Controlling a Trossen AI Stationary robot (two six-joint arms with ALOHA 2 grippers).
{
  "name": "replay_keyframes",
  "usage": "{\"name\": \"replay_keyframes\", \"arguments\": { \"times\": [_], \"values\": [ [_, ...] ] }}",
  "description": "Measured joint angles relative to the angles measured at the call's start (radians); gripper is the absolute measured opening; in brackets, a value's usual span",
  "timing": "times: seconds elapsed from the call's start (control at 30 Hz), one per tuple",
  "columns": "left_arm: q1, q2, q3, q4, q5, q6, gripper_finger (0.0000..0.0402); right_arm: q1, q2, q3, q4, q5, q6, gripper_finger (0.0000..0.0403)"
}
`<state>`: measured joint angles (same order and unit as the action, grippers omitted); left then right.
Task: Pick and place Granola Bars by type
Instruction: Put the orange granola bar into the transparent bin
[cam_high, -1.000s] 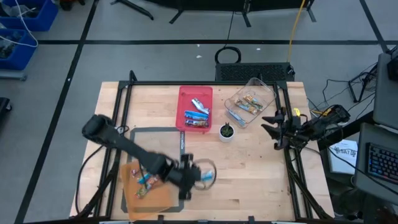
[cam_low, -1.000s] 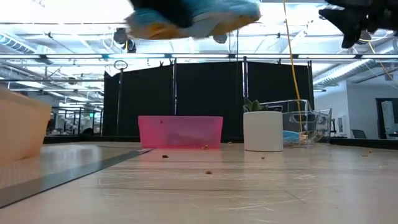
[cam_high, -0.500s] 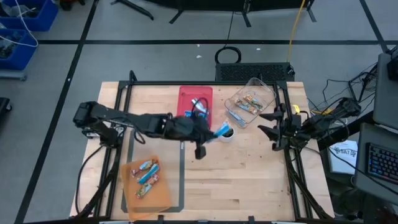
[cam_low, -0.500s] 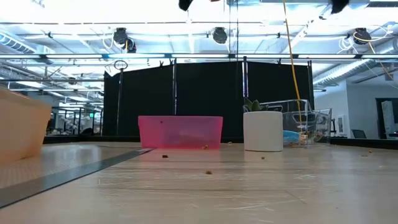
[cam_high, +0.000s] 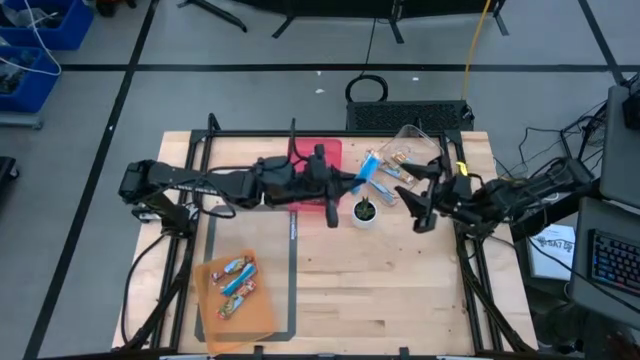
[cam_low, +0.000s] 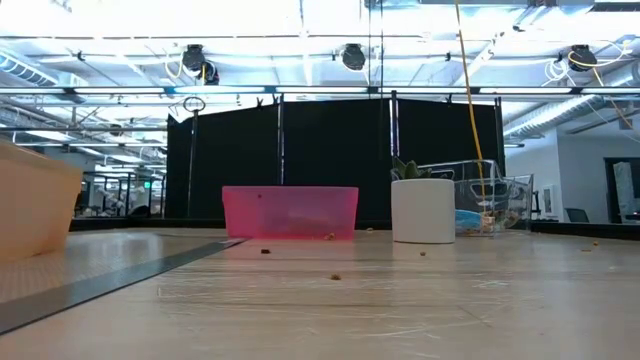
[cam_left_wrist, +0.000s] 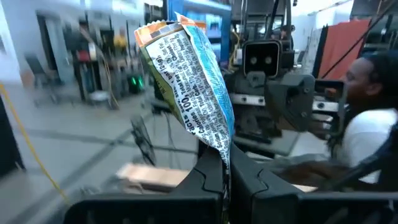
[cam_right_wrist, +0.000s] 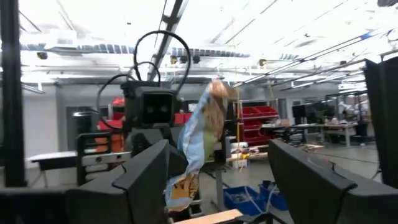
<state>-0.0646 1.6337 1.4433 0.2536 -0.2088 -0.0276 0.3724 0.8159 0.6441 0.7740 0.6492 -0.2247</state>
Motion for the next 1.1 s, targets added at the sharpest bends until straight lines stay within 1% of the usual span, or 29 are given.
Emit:
{"name": "replay_keyframes", "arguments": {
  "times": [0.13, 0.2, 0.3, 0.43, 0.53, 0.63, 0.7, 0.77, 0.83, 1.0, 1.1],
  "values": [
    [0.001, 0.0, 0.0, 0.011, 0.023, 0.152, 0.0004, -0.045, 0.097, 0.054, 0.046, -0.048, -0.023, 0.0267],
    [0.0, 0.0, 0.0, 0.009, 0.026, 0.184, 0.0004, -0.065, 0.137, 0.081, 0.062, -0.059, -0.023, 0.0267],
    [-0.006, 0.0, 0.0, 0.008, 0.026, 0.229, 0.0004, -0.096, 0.189, 0.115, 0.068, -0.11, 0.005, 0.0267],
    [-0.01, 0.0, 0.0, -0.012, 0.03, 0.27, 0.0004, -0.132, 0.247, 0.148, 0.067, -0.171, 0.059, 0.0267],
    [-0.01, 0.0, 0.0, -0.038, 0.032, 0.272, 0.0004, -0.152, 0.28, 0.163, 0.068, -0.208, 0.107, 0.0267],
    [-0.01, 0.0, 0.0, -0.052, 0.034, 0.262, 0.0004, -0.165, 0.309, 0.169, 0.068, -0.209, 0.16, 0.0266],
    [-0.01, 0.0, 0.0, -0.05, 0.034, 0.262, 0.0004, -0.169, 0.321, 0.169, 0.066, -0.209, 0.18, 0.0258],
    [-0.01, 0.0, 0.0, -0.05, 0.034, 0.26, 0.0004, -0.169, 0.331, 0.169, 0.068, -0.209, 0.186, 0.0241],
    [-0.01, 0.0, 0.0, -0.05, 0.034, 0.256, 0.0004, -0.169, 0.337, 0.169, 0.066, -0.21, 0.185, 0.0212],
    [-0.01, 0.0, 0.0, -0.051, 0.033, 0.25, 0.0004, -0.169, 0.339, 0.169, 0.066, -0.218, 0.185, 0.0107],
    [-0.01, 0.0, 0.0, -0.058, 0.036, 0.232, 0.0004, -0.169, 0.335, 0.169, 0.063, -0.277, 0.165, 0.0047]
  ]
}}
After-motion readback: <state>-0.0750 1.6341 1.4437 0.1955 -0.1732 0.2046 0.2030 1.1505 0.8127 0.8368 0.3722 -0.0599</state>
